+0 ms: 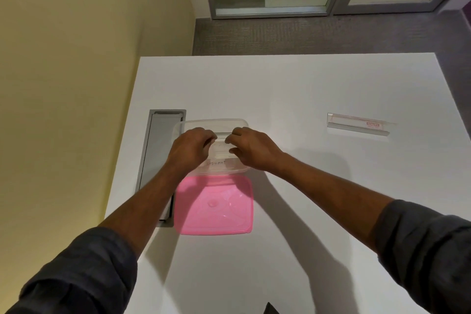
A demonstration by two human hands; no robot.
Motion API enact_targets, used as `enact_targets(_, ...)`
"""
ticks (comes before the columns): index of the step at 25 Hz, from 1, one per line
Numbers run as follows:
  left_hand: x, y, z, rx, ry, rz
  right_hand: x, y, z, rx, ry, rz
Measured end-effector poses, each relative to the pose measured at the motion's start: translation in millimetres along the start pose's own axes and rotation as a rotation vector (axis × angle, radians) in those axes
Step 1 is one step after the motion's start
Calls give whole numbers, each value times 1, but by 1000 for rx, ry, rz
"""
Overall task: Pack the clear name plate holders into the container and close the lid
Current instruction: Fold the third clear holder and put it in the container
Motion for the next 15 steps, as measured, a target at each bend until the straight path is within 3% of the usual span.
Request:
enact_targets(7,-1,92,23,-21,113,-96,54,75,-83,-189,215,140)
enact_targets(15,-41,214,64,-80,-10,-161,95,217,-205,-530,288,213)
Point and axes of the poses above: each hand's wrist, its own z-axis towards the middle knuckle, its own x-axis out of the back of the hand, y = z × x, the point moved 9 cm from there along z, towards the middle knuckle, and after that the axes turned 7 degrees about z, right-handed, at the moved point
